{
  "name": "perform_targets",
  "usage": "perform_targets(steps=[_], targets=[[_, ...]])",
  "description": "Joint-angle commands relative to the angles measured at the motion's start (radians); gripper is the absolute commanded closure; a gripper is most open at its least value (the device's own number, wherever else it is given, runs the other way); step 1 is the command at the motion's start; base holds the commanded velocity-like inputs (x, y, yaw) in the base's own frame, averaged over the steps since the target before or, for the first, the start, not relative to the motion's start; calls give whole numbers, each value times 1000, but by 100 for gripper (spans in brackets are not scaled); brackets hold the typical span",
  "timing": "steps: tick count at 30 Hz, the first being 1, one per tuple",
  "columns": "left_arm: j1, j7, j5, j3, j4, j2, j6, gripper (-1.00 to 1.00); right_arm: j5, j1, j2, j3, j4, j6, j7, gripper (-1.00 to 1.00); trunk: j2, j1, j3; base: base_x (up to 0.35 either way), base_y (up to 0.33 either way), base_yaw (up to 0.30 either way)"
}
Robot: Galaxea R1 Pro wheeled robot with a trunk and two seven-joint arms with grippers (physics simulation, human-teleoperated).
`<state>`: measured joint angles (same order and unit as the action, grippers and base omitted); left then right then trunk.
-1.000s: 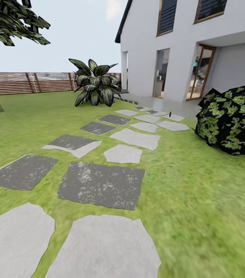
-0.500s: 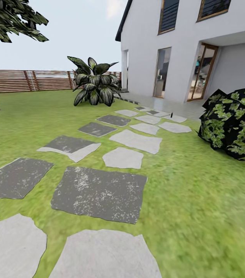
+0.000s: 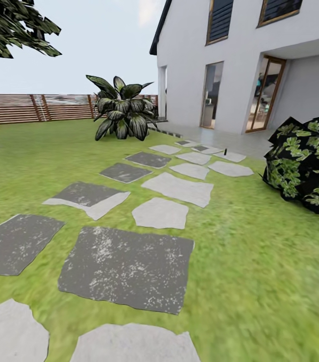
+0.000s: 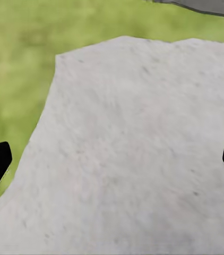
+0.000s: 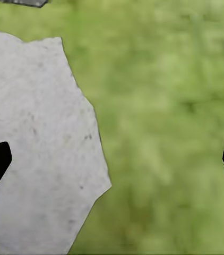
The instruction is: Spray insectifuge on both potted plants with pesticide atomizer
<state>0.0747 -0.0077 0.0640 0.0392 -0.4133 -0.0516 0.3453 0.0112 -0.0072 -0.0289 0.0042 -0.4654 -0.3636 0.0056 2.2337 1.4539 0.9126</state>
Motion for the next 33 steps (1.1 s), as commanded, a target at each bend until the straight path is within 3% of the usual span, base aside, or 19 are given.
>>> perform_targets(steps=[1, 33], targets=[[0, -1, 7, -1, 1, 0, 3, -100, 1, 0, 0, 0, 1, -3, 1, -100, 0, 0, 1, 339, 0, 0], [1, -2, 7, -1, 2, 1, 3, -100, 1, 0, 0, 0, 1, -3, 1, -100, 0, 0, 1, 339, 0, 0]])
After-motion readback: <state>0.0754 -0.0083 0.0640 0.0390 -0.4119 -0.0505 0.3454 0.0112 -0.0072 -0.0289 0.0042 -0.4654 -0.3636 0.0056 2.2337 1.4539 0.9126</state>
